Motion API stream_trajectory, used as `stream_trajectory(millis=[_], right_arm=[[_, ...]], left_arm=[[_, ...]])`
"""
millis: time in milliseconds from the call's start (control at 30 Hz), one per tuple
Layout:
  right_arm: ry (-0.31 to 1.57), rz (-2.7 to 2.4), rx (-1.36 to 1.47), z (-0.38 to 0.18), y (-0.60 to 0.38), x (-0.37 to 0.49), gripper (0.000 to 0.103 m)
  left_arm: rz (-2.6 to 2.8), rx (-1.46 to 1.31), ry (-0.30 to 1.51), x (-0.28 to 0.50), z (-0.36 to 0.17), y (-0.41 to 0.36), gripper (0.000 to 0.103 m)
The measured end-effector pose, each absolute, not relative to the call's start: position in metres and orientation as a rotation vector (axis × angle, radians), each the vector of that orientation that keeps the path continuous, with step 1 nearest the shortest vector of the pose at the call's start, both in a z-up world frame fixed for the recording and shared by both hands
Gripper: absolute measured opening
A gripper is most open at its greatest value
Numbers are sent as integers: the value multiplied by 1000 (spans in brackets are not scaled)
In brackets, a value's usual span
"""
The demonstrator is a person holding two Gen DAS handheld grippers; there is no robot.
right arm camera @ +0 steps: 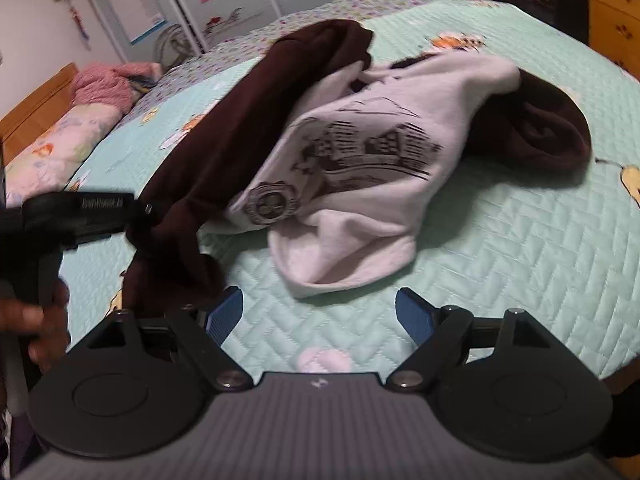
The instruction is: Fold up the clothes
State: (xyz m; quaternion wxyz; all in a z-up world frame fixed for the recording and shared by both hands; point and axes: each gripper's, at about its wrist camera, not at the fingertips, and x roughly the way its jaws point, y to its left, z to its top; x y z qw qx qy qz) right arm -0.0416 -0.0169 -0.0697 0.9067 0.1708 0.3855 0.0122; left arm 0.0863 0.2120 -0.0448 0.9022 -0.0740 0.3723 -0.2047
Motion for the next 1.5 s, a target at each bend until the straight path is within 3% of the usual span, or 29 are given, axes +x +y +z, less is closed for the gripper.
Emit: stream_trajectory(millis=[100,167,267,700,733,767,800,833,967,1167,1333,1400,1467,1500], right_arm=[[793,19,348,-67,-17,-43,84],[791,8,361,-67,-18,-44,84],[785,-2,375,-68,-22,-44,84],[808,-13,413,-78,-33,-50,84],[810,-21,420,-79,-35,-51,84],[811,-28,425,-79,-37,-52,84],[810,-32,426,-79,-38,-53,84],[808,-33,426,-79,-39,-54,84],[794,-31,410,-74,-39,-58,84],[771,-33,402,-65,-38,-66,84],[760,-29,420,-64,-33,-66,84],[770,-22,435,-66,-30,-63,84],[777,-8,432,-67,-26,-62,84],[779,0,426,-67,-23,-62,84]], left_arm=[[-444,-133,692,86,-26,211,18],[-456,-139,640,85,-13,210,39],[-472,-169,594,91,-2,209,52],[-534,152,709,221,-13,93,55],[-534,146,748,228,-20,91,55],[-544,136,782,231,-27,90,47],[-542,126,804,231,-33,91,32],[-526,120,819,228,-39,93,0],[-399,167,763,198,-47,110,0],[-155,163,592,165,-4,182,0],[-262,82,670,162,11,229,0],[-362,84,641,153,16,222,6],[-458,66,629,151,19,205,43],[-502,51,624,152,19,195,51]])
